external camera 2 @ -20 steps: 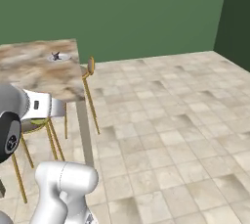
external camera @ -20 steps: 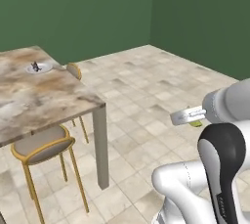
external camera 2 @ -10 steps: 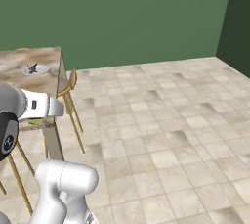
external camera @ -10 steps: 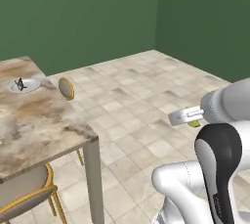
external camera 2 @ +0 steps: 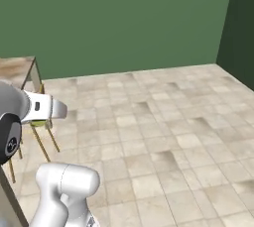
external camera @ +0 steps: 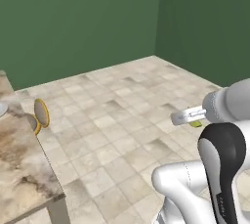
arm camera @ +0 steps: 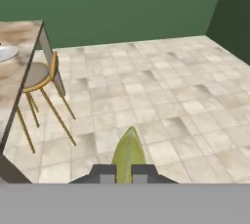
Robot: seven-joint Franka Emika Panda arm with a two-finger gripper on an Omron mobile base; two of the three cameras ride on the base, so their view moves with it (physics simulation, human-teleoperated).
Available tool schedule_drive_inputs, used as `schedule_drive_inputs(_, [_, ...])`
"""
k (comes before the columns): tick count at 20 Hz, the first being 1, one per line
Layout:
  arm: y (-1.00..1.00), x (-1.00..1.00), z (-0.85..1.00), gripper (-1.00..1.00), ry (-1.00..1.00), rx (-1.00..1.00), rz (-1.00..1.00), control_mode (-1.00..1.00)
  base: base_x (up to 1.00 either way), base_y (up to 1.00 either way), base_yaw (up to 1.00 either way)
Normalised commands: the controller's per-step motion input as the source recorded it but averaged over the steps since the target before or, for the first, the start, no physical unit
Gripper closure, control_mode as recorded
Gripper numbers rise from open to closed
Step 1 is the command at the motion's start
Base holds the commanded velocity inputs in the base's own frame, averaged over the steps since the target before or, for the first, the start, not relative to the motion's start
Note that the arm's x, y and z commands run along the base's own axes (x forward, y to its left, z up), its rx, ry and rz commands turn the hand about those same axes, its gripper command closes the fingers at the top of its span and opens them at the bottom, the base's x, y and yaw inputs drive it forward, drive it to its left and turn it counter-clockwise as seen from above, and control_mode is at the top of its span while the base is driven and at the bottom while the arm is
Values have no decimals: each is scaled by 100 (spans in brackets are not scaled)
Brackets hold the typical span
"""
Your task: Take the lemon wedge from the fridge and place it on the plate with fish on the dining counter.
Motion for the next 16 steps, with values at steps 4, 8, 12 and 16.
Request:
schedule_drive_inputs(4, [0,0,0,100,0,0,0,100,100,-26,16])
schedule_drive_inputs(8, [0,0,0,100,0,0,0,100,100,-18,27])
schedule_drive_inputs(12, [0,0,0,100,0,0,0,100,100,-6,42])
schedule_drive_inputs(16, [0,0,0,100,0,0,0,100,86,-4,61])
